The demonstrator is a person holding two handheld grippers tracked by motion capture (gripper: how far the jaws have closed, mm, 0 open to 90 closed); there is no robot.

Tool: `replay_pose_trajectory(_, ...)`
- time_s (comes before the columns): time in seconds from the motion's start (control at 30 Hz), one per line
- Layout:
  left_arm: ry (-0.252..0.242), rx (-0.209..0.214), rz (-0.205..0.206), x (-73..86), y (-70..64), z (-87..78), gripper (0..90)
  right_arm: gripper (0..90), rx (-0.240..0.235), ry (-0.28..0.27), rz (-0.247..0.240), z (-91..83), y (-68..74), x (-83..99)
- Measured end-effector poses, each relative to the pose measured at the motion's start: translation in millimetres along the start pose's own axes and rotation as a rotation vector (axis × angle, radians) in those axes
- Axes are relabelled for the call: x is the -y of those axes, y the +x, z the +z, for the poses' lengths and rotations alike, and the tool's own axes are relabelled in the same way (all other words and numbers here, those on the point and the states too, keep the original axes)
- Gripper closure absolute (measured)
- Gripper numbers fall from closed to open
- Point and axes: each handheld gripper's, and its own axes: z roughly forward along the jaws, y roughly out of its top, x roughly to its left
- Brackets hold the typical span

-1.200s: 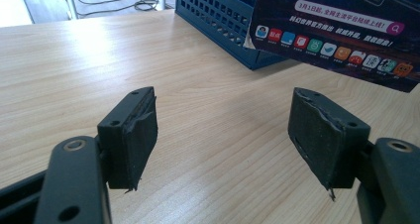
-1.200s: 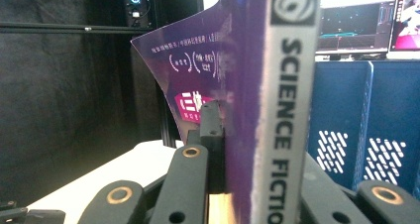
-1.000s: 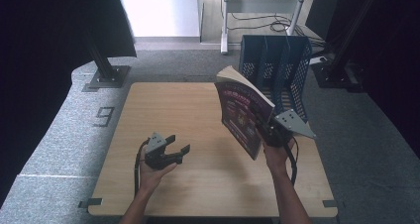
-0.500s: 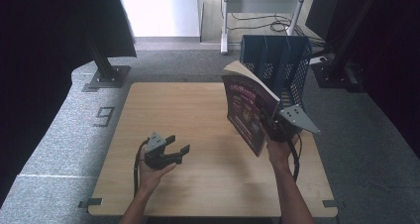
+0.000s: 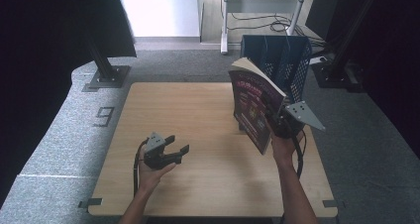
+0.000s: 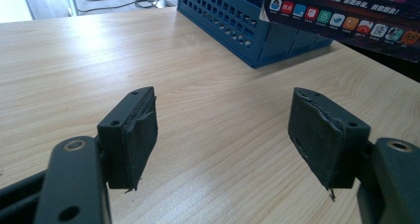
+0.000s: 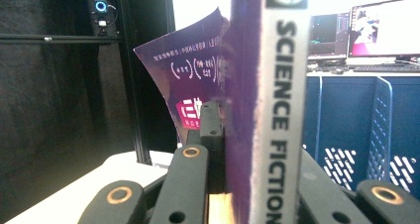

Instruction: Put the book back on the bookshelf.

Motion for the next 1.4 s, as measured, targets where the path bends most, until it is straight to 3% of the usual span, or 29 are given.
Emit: replay_pose_trajectory(1.4,0.009,0.004,-0.001,1.7,-0.9,2.0,27.7,81.8,0.084,-0.005,0.012,10.8,-27.1,-9.4)
